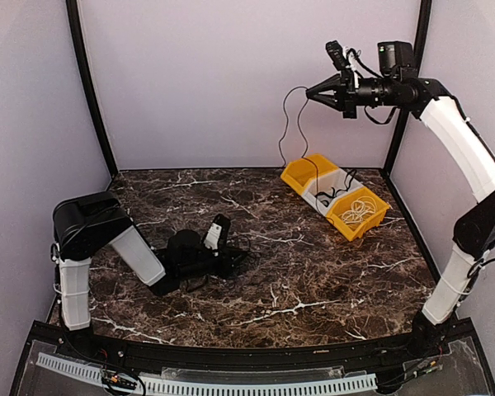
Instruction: Untangle the cables
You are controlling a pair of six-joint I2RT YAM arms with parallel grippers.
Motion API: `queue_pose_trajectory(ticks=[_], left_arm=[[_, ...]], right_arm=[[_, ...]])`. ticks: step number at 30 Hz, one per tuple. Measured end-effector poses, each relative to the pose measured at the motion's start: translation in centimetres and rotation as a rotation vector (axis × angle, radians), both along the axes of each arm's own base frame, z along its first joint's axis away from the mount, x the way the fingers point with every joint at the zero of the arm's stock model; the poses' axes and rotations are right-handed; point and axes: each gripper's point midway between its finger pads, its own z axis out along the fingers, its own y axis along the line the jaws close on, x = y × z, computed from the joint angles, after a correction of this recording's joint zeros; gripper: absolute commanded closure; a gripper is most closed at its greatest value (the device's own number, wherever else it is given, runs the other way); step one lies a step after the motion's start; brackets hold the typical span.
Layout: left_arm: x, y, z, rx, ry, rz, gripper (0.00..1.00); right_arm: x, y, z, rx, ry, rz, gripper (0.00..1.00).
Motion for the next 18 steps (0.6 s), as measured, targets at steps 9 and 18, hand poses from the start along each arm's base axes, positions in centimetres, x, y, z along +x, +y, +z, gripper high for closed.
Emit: queue_pose_trajectory(ticks=[9,18], left_arm=[[-2.0,-1.4,6.5,-0.132,0.036,-0.093,0.65],[-3.6,-1.8,9.2,-0.160,0.060,-0.163,0.64]], right_arm=[[6.9,-7.3,1.7,0.100,-0.047,-0.239,1.00],[14.3,-13.0,-2.5,0.122,0.030,-0.436,1.00]])
